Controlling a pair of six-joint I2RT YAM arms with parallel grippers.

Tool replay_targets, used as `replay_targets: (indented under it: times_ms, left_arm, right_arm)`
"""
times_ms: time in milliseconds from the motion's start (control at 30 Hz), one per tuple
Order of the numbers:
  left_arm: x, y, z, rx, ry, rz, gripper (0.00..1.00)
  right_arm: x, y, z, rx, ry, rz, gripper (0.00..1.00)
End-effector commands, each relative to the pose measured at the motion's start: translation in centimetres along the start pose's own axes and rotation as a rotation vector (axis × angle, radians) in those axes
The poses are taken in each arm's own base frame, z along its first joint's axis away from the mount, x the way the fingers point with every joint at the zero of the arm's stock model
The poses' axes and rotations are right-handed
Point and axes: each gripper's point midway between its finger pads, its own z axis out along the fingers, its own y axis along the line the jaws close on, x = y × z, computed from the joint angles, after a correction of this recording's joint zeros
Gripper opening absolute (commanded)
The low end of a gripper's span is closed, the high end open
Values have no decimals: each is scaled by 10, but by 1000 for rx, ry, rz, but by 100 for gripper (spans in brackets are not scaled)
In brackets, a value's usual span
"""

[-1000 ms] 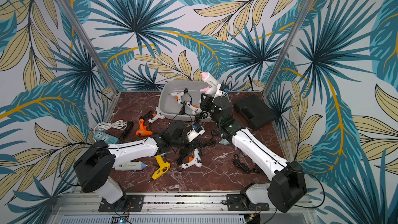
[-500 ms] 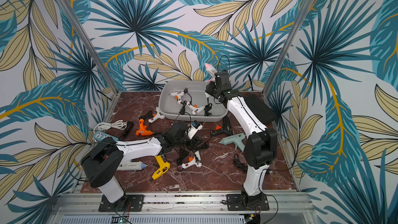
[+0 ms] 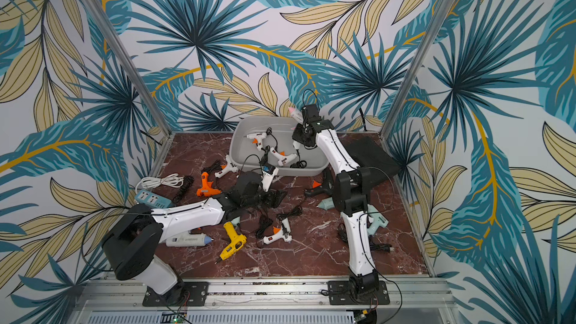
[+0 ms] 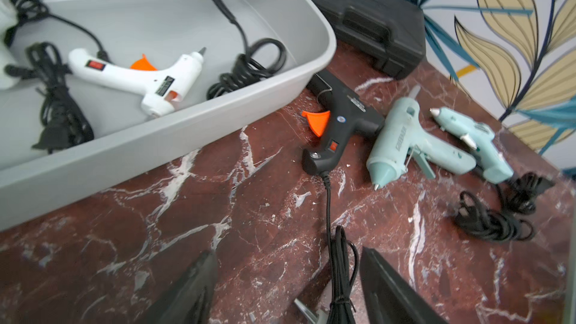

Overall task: Put the hot melt glue gun into the storage box
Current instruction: Place the hot melt adhesive gun in the storage box.

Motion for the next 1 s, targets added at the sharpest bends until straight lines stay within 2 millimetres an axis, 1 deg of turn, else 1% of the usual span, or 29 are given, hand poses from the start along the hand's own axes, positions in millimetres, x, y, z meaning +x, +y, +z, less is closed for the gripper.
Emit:
replay_targets:
  times_ms: [0, 133, 300, 500, 700, 800, 900, 967]
  left_arm:
    - [-18, 12, -15, -46, -70, -69, 86]
    - [-25, 21, -26, -91, -99, -80, 89]
    - [-27, 33, -34, -150, -125, -103, 100]
    - [-27, 42, -39, -182, -139, -118, 100]
    - [-25, 49, -43, -213, -149, -129, 100]
    - [-26, 52, -44, -230, -156, -141, 100]
    - [-28, 55, -45, -242, -165, -152, 100]
    - [-31, 55, -47, -243, -172, -157, 100]
  right_arm:
    - [20, -22, 13, 89, 77, -34, 0]
    - [28, -37, 31, 139, 95, -53, 0]
    - [36, -49, 54, 180, 119, -76, 0]
    - [46, -60, 80, 204, 145, -95, 0]
    - [51, -67, 95, 224, 151, -108, 0]
    - [52, -70, 98, 230, 154, -113, 17]
    - [50, -70, 98, 233, 149, -123, 37]
    - [48, -69, 94, 234, 143, -134, 47]
